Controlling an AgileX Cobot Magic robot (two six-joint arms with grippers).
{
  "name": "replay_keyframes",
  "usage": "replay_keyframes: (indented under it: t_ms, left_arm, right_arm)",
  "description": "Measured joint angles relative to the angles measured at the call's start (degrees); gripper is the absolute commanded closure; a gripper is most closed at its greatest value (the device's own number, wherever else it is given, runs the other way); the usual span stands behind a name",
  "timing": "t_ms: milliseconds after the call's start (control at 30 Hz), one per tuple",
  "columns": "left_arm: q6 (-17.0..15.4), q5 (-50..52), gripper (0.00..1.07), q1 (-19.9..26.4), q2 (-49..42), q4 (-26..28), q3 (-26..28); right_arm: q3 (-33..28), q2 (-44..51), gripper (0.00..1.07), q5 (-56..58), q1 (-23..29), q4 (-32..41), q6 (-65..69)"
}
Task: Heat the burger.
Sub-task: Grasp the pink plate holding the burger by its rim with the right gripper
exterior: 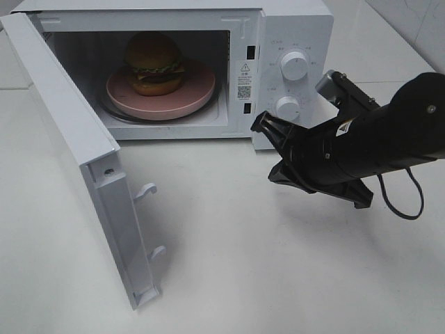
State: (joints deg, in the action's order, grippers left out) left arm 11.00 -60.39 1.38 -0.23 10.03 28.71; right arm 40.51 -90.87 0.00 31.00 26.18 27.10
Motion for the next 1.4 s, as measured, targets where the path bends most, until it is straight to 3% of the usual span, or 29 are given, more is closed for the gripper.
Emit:
replay_keyframes:
  t_ms: [400,733,1167,1400]
  left_arm:
    - [0.00,0.00,0.06,0.00,0.00,0.00,0.00]
    - [0.00,0.00,0.06,0.00,0.00,0.00,0.00]
    - [0.00,0.00,0.06,0.00,0.00,0.00,0.00]
    - [0.00,0.00,0.06,0.00,0.00,0.00,0.00]
  right_arm:
    - [8.48,2.41,1.05,24.64,0.00,-0.74,-23.03]
    - [16.27,2.41,1.03,40.91,0.00,-10.31,-45.38]
    - [21.08,2.41,1.02,50.65,0.00,-14.95,-84.86]
    - [21.26,2.41,1.01,50.71,0.00,-15.81,-97.12]
